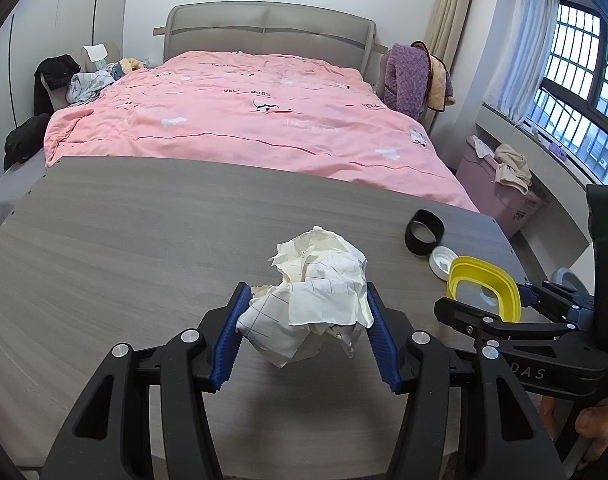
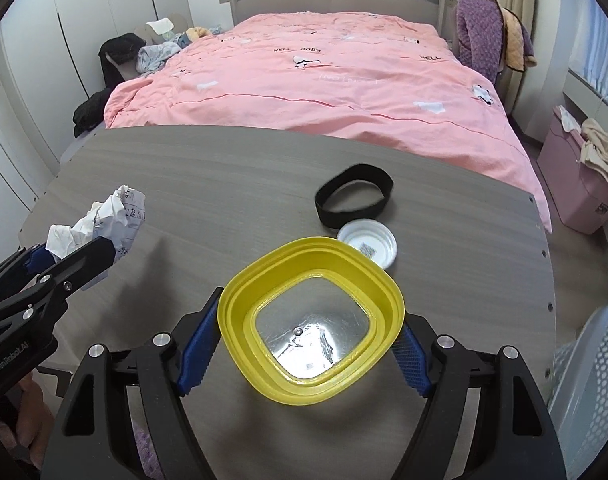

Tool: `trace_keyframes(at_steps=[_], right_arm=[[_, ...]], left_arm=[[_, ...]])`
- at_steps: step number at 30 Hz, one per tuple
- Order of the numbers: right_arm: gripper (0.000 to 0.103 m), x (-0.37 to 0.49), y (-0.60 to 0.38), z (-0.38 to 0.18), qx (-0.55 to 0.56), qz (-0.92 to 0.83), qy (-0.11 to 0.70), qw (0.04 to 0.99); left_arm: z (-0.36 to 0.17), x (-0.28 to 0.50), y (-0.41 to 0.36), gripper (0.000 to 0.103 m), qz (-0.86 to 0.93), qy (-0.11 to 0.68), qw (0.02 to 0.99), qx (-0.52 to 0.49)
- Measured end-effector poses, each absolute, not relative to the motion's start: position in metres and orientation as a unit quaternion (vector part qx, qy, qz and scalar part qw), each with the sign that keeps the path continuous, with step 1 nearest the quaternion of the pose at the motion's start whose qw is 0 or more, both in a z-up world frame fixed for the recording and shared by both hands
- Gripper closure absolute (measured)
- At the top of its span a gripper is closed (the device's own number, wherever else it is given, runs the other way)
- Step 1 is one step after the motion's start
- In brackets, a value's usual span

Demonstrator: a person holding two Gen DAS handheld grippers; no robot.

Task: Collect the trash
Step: 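Grasp the yellow lid with the right gripper and lift it, then carry tissue and lid over the grey basket and open both grippers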

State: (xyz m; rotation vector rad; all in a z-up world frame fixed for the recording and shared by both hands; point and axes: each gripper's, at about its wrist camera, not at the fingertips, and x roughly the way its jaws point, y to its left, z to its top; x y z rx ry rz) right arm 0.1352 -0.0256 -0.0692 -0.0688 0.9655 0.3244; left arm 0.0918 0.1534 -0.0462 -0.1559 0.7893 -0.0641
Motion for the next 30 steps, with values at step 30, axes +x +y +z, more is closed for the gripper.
trace_keyframes(at_steps=[30], right_arm=[[0.029,0.002,-0.228,-0.027,0.076,-0.008,0.385,0.920]], left_arm=[[-0.010,0.033,-0.036,0.048,-0.185,0.371,0.910,0.024]])
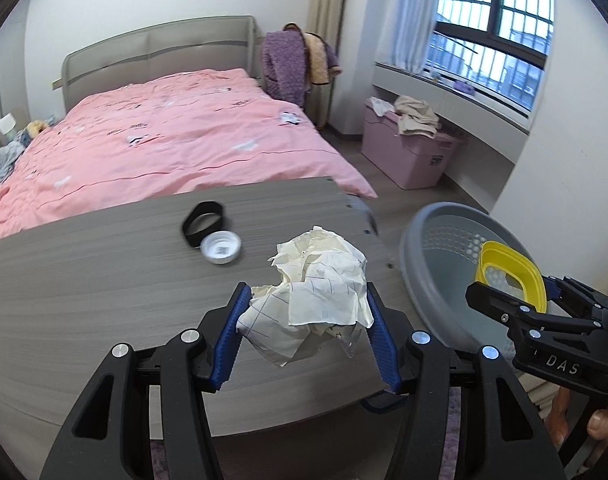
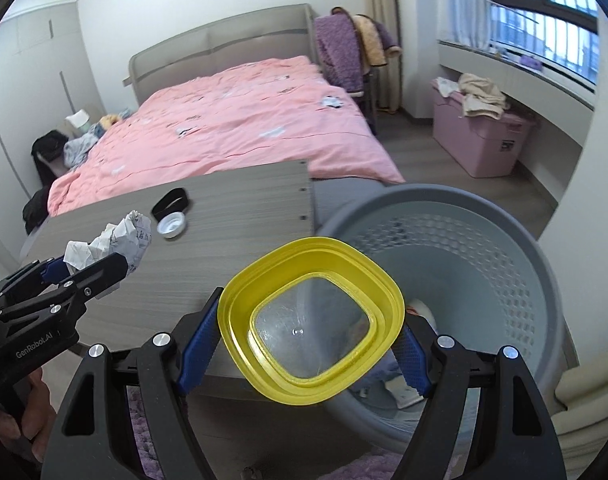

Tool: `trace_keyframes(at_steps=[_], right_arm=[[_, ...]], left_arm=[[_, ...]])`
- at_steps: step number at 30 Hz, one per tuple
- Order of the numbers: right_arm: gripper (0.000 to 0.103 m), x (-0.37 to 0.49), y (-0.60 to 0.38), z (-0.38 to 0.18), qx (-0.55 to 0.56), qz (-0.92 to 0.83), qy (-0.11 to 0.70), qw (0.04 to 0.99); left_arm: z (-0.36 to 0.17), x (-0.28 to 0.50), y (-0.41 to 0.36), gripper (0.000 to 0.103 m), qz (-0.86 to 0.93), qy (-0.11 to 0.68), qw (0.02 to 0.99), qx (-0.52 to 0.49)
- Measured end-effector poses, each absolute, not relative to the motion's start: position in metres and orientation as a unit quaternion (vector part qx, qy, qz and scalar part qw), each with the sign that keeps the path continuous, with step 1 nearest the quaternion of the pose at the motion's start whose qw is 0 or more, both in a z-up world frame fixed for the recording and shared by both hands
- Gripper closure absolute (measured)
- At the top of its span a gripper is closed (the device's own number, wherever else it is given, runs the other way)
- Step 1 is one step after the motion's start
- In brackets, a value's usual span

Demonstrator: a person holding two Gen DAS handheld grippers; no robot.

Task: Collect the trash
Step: 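Carry tissue and lid over the grey basket and open both grippers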

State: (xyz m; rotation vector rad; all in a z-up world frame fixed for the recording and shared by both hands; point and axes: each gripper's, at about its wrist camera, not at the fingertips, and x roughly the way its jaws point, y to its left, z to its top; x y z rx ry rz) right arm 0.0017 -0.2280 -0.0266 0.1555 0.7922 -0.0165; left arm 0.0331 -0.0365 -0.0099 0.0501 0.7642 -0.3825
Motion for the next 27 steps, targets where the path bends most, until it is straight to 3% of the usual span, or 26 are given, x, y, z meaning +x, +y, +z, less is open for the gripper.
trace_keyframes(at_steps=[13,27], right_arm=[[0.029,-0.033,-0.327,-0.037,0.140,-0.091,0.366,0.915],[0.029,-0.022,-0.367,-0.059,0.169,-0.093,0.376,0.906]], left_arm=[[-0.004,0.030,-0.135,0.048,-0.262,0.364,0.891,0.072],[-0.018,0.050,-0.205,0.048,-0.298,0.381,0.868,0.114]])
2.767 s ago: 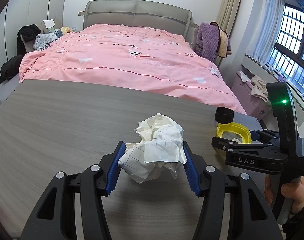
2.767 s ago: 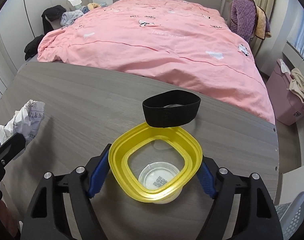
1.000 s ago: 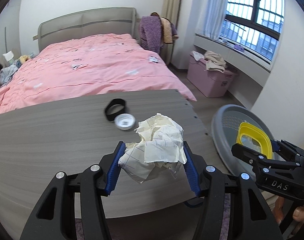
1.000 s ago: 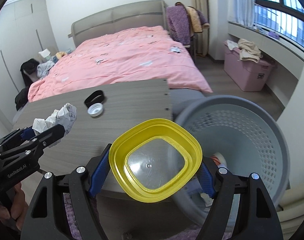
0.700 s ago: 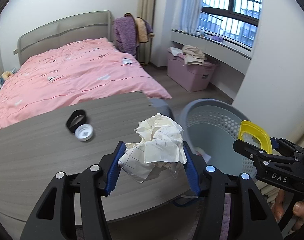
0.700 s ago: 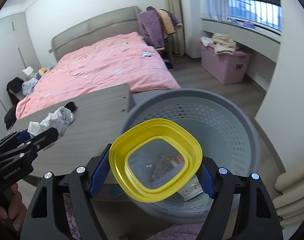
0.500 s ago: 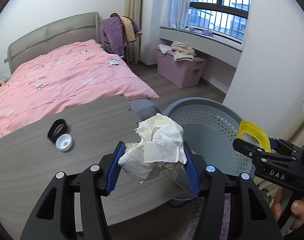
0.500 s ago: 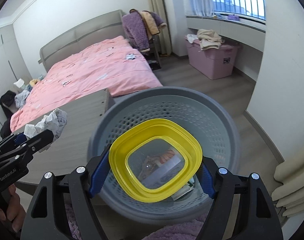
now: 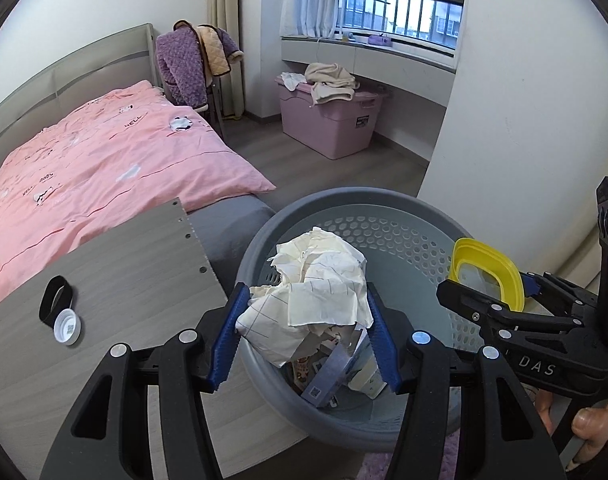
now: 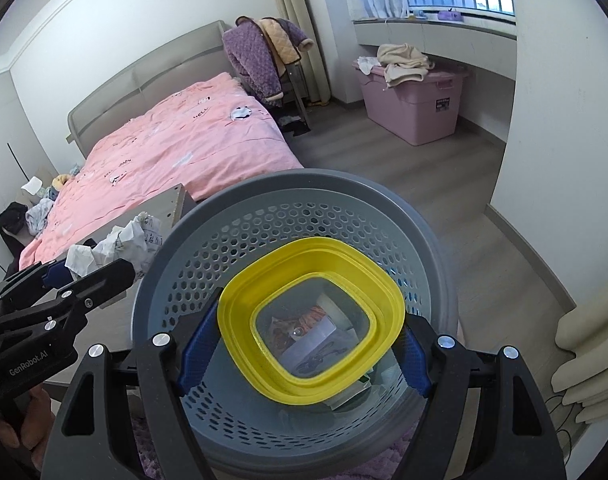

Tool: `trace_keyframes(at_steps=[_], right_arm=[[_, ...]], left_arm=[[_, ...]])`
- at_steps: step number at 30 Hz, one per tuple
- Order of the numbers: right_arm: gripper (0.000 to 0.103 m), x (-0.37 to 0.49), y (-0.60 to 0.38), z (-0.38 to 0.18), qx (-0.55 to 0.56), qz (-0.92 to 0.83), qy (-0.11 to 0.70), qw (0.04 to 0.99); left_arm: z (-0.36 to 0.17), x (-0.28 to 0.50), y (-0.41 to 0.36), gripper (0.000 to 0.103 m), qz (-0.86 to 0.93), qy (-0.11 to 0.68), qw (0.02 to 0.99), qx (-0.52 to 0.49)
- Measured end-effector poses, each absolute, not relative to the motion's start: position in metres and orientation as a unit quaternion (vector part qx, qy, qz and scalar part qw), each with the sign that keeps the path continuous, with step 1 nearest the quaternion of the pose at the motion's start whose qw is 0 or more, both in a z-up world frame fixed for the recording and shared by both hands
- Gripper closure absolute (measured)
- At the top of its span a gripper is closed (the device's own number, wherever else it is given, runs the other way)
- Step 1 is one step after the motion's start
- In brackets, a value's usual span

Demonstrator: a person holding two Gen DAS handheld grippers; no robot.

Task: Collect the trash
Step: 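Carry tissue and lid over the grey basket and open both grippers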

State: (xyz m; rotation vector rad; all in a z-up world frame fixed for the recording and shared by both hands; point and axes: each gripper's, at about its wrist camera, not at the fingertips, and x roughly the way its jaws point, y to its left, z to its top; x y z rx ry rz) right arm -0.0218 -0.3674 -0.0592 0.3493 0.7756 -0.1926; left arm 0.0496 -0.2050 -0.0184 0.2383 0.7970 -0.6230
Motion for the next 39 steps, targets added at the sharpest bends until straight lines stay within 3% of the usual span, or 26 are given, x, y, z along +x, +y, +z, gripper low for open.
trace_keyframes(at_steps=[35,39], right_arm=[[0.027,-0.008,-0.383,-0.077,0.189,-0.092,0.387,0.898],[0.018,-0.010,-0.387,-0.075,0.187,-0.097,0.381,0.900]], left_arm=[[-0.044,0.069,-0.231,0.046,-0.294,0.404,0.856,0.130],[-0.044,0.069,-0.229,0.040,-0.293,0.406,0.856,0.130]])
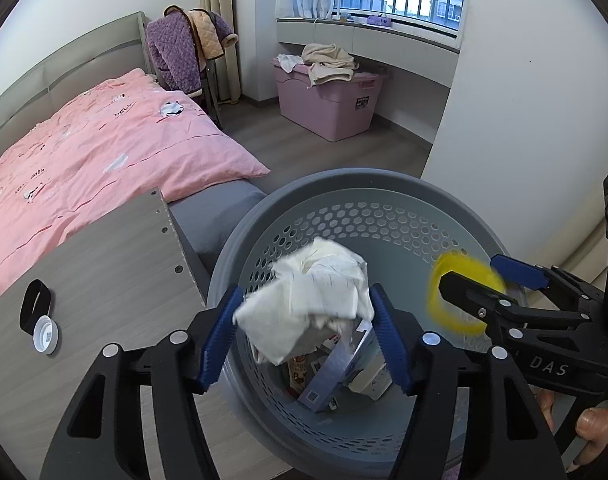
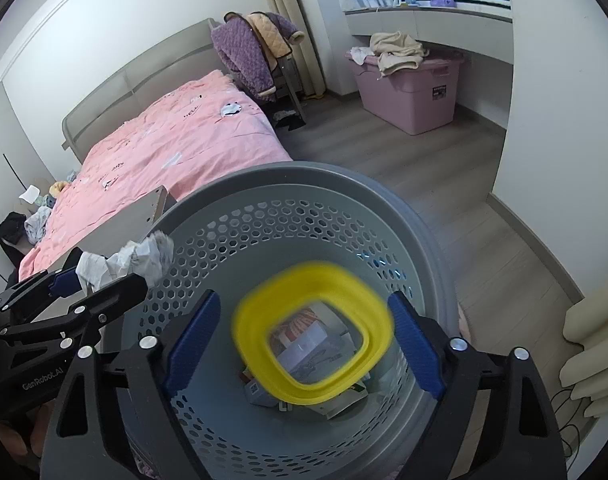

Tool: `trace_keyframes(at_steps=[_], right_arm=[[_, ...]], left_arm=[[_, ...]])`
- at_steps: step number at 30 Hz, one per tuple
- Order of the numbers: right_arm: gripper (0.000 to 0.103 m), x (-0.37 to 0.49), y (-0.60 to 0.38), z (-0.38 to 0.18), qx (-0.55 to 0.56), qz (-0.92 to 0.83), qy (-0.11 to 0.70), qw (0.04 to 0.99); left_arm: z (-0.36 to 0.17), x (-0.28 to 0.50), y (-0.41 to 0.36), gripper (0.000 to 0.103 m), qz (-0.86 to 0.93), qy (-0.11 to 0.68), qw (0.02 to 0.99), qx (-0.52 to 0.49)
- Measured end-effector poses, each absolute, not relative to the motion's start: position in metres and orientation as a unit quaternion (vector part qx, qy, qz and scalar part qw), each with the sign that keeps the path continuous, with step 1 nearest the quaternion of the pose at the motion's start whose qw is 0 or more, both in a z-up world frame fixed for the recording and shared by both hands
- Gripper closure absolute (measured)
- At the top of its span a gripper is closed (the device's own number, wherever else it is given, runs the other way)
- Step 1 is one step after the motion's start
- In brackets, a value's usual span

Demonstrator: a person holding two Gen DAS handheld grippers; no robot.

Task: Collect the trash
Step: 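Carry tissue and lid over the grey basket and open both grippers, then move both tools back from the basket toward the table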

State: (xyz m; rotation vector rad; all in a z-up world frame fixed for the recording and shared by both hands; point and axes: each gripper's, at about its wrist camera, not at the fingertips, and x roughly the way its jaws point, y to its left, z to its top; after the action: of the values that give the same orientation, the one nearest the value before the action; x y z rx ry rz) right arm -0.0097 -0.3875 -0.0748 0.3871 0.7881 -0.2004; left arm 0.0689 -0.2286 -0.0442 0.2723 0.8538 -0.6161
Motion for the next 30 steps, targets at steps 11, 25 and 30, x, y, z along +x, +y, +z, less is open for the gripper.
trace_keyframes(at_steps=[11,25,30], right_arm=[[0.016,-0.014,-0.392,-0.074,0.191,-0.101,0.376,0.901],[0.016,-0.017,-0.388,-0.073,0.189,-0.096,0.375,0.903],[0.016,-0.021,-0.384,-0.068,0.188,-0.093,0.371,0.905]], left_arm=[[-0.042,0.064,-0.223,0.036,-0.283,0.401,0.861,0.130],[-0.036,0.058,-0.217,0.036,-0.281,0.397,0.865,0.126],[-0.032,0.055,-0.211,0.036,-0.278,0.395,0.867,0.123]])
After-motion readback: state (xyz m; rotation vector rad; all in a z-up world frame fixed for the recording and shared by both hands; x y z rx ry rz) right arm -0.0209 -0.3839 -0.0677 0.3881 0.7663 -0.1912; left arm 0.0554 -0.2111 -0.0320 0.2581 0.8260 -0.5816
